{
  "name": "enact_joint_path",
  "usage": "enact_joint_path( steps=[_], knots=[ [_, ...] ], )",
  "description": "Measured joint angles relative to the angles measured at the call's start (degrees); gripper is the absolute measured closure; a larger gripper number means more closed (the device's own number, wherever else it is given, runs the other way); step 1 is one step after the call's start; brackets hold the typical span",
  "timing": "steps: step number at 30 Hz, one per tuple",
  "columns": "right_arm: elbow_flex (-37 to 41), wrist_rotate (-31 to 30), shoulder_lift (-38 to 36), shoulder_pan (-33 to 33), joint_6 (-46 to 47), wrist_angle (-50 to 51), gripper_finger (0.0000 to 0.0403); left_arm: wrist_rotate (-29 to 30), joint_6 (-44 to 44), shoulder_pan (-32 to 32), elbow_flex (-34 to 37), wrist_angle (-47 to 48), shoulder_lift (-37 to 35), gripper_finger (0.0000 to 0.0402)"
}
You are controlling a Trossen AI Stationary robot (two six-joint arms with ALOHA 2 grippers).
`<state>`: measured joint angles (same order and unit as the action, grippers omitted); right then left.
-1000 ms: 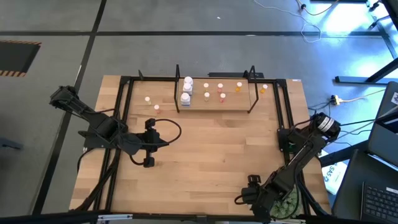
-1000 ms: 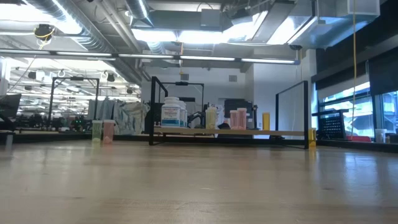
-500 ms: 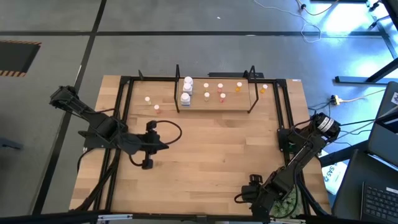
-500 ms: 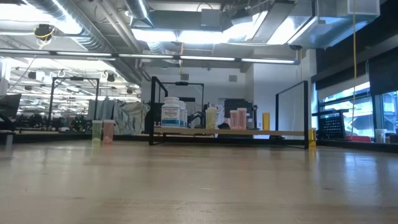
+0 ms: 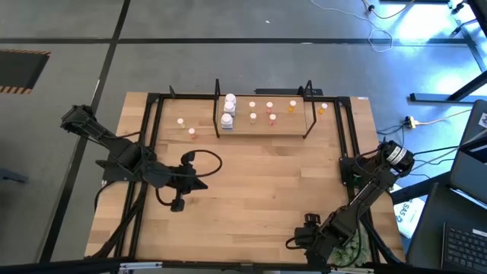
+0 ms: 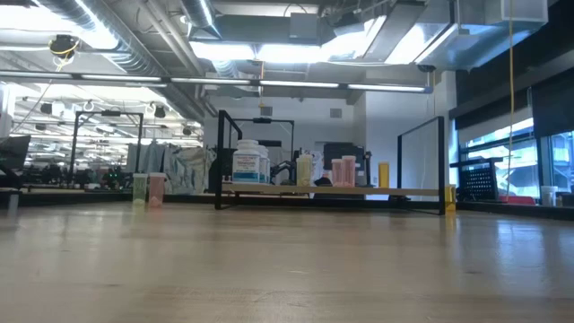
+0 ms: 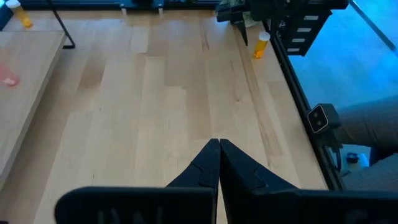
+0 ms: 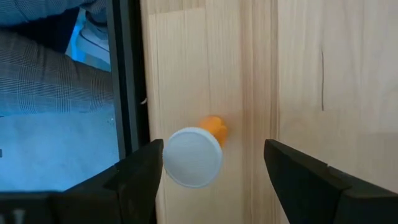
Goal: Pick and place medicine bottles onto shelf by color
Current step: Put the bottom orange pill bottle on the shelf aligned with the other orange pill bottle
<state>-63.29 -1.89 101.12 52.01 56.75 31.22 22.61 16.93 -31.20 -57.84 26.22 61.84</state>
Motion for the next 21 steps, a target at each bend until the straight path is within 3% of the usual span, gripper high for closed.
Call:
enact_joint_path(
  steps=[11, 21],
  knots=[
    [0.0, 0.02, 0.02, 0.0, 0.17, -0.07, 0.0134, 0.02, -0.02, 0.0, 0.0, 0.0, 0.0, 0.0401],
    [0.0, 0.0, 0.02, -0.01, 0.18, -0.1, 0.0219, 0.02, -0.02, 0.0, 0.0, 0.0, 0.0, 0.0401]
  ],
)
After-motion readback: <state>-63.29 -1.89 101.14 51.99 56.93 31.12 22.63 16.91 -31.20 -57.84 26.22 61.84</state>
